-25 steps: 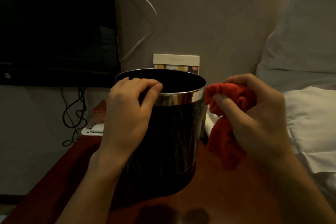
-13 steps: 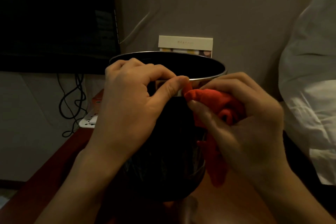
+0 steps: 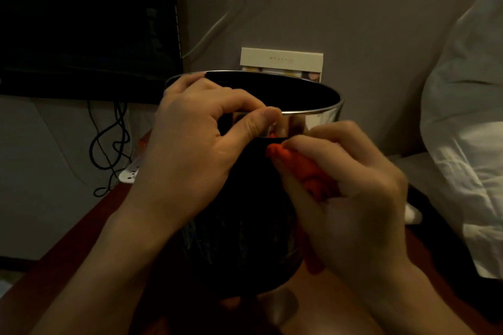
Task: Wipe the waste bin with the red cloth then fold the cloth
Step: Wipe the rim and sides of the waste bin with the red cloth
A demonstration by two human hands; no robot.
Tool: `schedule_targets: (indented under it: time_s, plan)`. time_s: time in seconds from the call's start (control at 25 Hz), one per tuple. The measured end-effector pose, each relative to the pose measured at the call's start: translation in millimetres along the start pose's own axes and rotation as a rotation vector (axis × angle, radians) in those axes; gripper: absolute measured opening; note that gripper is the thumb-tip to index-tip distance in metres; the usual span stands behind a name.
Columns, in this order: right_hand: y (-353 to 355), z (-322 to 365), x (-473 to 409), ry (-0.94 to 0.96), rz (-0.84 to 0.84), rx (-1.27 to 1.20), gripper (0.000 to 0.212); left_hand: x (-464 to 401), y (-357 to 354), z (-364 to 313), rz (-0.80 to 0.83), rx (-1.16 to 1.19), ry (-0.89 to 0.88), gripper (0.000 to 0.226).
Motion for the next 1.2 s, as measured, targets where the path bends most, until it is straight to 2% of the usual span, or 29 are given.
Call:
schedule_targets:
  time_s: [0.16,0.36,0.48,0.64,0.8,0.92,1.04,1.2]
  plan:
    - [8.5,-6.0,-5.5,-0.057,-0.038,-0.014,0.015,0.2,0.6,-1.8,-0.018,0.005,-0.008,0.009]
    - [-2.0,3.9,-0.2,-0.042,0.025,-0.022,0.013,2.1,-1.6,-4.7,0.012,-0.042,-0.013,0.009]
    - [14.5,-6.9,-9.7,-0.075,-0.047,0.019,0.013,1.0,-5.1,-7.8,0.014,-0.103,-0.035,0.013]
    - [16.8,-7.2,-13.3,-0.062,0.04,0.029,0.015,-0.2,-2.9,-0.8,0.038,-0.095,-0.025,0.013]
    - [43.7,-6.5,-27.1,-0.17,0.024,-0.038,0.015,-2.5,8.0,9.5,0.09,0.01,0.016,0.012]
    - [48.4,-0.4,-30.2,-0.169,0.063,-0.042,0.019,-0.4,5.3,2.8,0.103,-0.04,-0.035,0.006]
    - [44.9,-2.6,-27.9,-0.182,0.129,-0.099,0.017,0.6,0.4,-0.5,0.112,-0.112,-0.074,0.011]
    - [44.1,-8.0,-27.7,-0.178,0.212,-0.098,0.014,-2.9,5.4,6.0,0.131,-0.062,-0.093,0.011]
Point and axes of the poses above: each hand's wrist, its own x-axis away from the middle knuckle, its own y-axis out of the back of the hand, z = x × y, the point moved 3 cm from there along -x, towards the middle knuckle, and after that the axes turned 3 degrees about y, right-handed, at the moved point
